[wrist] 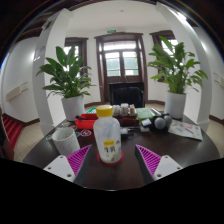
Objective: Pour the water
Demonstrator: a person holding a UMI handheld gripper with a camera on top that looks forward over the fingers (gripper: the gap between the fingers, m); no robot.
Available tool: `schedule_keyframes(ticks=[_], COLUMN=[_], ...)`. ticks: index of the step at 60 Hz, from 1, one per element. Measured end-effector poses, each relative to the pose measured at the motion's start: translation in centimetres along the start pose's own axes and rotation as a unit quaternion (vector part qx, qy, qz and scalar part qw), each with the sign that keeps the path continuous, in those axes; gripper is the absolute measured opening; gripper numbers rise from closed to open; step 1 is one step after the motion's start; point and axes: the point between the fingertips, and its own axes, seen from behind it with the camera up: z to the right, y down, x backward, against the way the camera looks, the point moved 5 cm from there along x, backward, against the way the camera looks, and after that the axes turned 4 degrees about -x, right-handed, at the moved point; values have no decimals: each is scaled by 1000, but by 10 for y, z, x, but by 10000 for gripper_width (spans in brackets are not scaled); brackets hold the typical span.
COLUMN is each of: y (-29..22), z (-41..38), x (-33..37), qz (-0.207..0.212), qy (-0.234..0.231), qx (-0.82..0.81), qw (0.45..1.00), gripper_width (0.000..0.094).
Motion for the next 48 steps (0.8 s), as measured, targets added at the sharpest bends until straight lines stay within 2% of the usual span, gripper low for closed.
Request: schedule_keyframes(ticks=[12,35,48], y=[19,-37,-54], z=[-5,-11,-6], x=[84,175,193], qz=[-15,50,73], qy=[24,59,81], qx=[-26,13,19], qw=[999,997,994], gripper_width=[856,852,854])
